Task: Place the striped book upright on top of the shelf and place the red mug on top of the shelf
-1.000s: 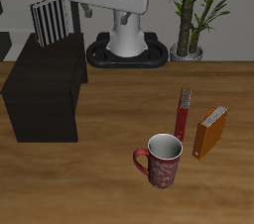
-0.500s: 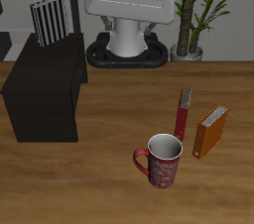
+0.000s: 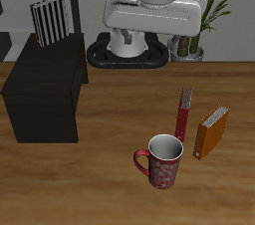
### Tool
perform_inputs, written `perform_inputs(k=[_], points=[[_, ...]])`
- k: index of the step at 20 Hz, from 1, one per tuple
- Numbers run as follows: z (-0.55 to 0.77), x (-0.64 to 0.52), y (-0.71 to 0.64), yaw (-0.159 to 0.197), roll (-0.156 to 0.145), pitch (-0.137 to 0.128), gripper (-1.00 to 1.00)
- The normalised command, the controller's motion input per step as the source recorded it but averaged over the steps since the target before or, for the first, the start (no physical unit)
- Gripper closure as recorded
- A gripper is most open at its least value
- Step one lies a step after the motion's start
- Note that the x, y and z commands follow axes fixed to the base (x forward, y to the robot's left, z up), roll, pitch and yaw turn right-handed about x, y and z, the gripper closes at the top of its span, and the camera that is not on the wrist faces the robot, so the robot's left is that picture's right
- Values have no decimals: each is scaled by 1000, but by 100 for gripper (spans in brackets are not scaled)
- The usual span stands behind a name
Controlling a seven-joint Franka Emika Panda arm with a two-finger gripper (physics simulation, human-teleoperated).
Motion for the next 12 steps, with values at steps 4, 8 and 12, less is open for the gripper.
perform_inputs(k=[4, 8, 12], points=[[-113, 634, 94, 45, -42, -16, -100], [-178, 399, 26, 31, -31, 11, -100], [-315, 285, 260, 8, -46, 24, -100]])
